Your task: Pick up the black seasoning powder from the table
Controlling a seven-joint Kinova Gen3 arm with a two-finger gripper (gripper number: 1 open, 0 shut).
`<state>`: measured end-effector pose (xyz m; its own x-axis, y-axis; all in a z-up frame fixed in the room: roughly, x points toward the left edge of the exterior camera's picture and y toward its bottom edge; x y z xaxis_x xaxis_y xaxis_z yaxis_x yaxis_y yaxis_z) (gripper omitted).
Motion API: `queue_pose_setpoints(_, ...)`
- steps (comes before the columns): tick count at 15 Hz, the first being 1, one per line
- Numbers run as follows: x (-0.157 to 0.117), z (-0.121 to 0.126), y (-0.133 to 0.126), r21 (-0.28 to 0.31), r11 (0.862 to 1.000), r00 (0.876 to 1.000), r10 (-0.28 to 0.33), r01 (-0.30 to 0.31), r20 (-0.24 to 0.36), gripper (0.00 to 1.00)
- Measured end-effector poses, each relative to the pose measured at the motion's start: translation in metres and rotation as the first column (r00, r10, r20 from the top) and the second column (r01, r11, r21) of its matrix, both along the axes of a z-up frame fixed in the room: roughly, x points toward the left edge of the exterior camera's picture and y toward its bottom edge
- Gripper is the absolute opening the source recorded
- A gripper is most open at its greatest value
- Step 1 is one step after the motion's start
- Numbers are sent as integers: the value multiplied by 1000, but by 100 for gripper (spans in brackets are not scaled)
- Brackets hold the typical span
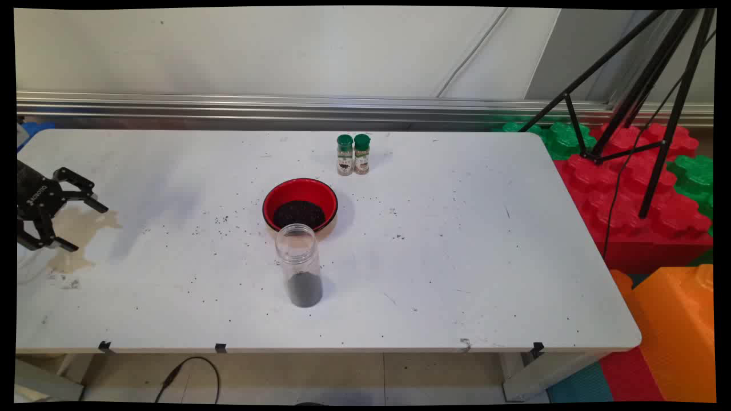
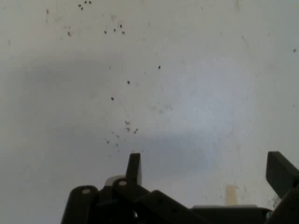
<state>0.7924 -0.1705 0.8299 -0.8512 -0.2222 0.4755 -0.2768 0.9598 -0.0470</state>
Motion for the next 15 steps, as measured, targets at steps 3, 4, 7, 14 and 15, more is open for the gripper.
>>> queue_pose_setpoints(3,-9,0,-3,0,1000,1000,12,-12,-9,100)
queue_pose_setpoints(4,-13,0,-5,0,1000,1000,16,-16,-14,100)
queue_pose_setpoints(7,-24,-1,-9,0,1000,999,28,-28,-24,100)
queue_pose_setpoints(14,-59,-5,-23,2,998,997,55,-55,-61,100)
queue_pose_setpoints(15,-64,-6,-25,2,998,996,57,-57,-68,100)
